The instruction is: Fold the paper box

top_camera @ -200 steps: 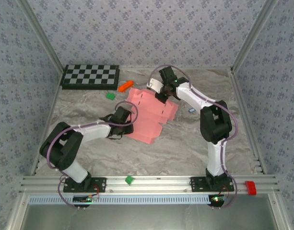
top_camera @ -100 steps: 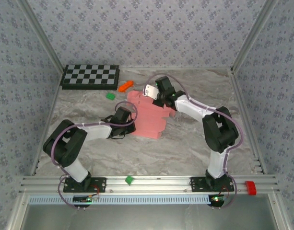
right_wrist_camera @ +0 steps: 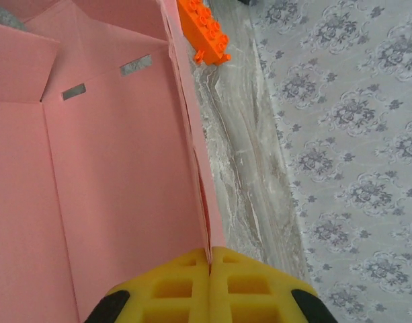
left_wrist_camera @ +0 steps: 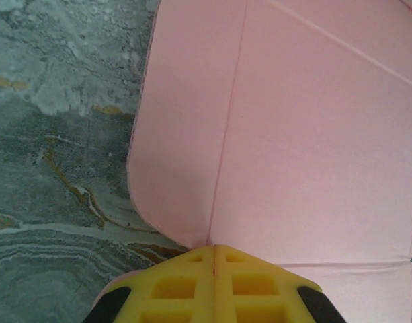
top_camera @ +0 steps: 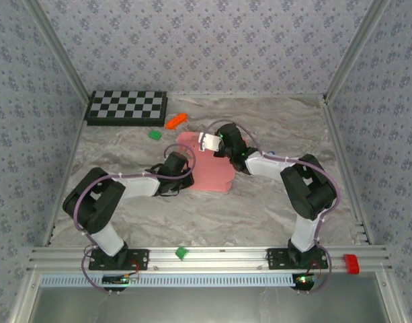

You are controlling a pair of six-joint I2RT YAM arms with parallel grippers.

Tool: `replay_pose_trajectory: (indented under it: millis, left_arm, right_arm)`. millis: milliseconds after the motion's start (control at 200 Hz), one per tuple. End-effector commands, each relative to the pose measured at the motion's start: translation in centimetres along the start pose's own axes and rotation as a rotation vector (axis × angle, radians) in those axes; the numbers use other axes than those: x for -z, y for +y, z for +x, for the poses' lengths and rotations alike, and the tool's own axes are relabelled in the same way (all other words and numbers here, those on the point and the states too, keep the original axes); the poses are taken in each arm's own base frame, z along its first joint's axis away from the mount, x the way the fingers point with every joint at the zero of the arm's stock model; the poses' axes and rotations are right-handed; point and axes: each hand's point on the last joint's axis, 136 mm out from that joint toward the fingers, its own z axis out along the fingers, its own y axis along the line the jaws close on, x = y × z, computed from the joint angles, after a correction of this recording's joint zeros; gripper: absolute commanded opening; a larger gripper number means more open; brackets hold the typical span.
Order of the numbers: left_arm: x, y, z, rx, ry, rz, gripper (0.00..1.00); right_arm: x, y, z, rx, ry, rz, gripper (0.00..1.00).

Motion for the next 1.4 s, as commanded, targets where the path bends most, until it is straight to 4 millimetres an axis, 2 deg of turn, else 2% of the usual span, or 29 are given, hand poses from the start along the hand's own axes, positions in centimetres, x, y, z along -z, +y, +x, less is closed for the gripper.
replay_pose_trajectory:
  millis: [0, 410, 530, 635, 835, 1000, 1104, 1209, 1394]
  left_arm:
    - [-0.6, 0.8, 0.5, 0.016, 0.013, -0.052, 0.06]
    - [-1.2, -0.6, 0.4, 0.001, 0.016, -0.021, 0.06]
    - [-0.9, -0.9, 0.2, -0.007, 0.013, -0.014, 0.07]
    - [0.3, -1.3, -0.3, -0.026, -0.01, -0.012, 0.12]
    - [4.4, -1.6, -2.4, -0.091, -0.096, -0.047, 0.31]
    - [8.6, -0.4, -4.5, -0.144, -0.204, -0.129, 0.48]
    - [10.4, 1.7, -6.0, -0.148, -0.253, -0.194, 0.53]
    - [11.3, 4.4, -7.8, -0.126, -0.265, -0.244, 0.56]
    - [11.3, 7.9, -10.4, -0.1, -0.254, -0.302, 0.56]
  right_arm:
    - [0.8, -0.6, -1.2, 0.044, -0.057, 0.071, 0.0]
    - [0.8, 2.0, -1.0, 0.137, -0.066, 0.131, 0.0]
    - [0.8, 2.1, -1.0, 0.136, -0.065, 0.13, 0.0]
    - [0.8, 1.9, -1.1, 0.132, -0.068, 0.122, 0.0]
    - [0.8, 1.3, -1.2, 0.105, -0.081, 0.088, 0.0]
    - [0.7, 1.0, -1.4, 0.098, -0.086, 0.065, 0.0]
    - [0.5, 0.9, -1.5, 0.093, -0.086, 0.058, 0.0]
    - [0.5, 0.9, -1.6, 0.089, -0.087, 0.049, 0.0]
    - [0.5, 0.6, -1.7, 0.082, -0.082, 0.046, 0.0]
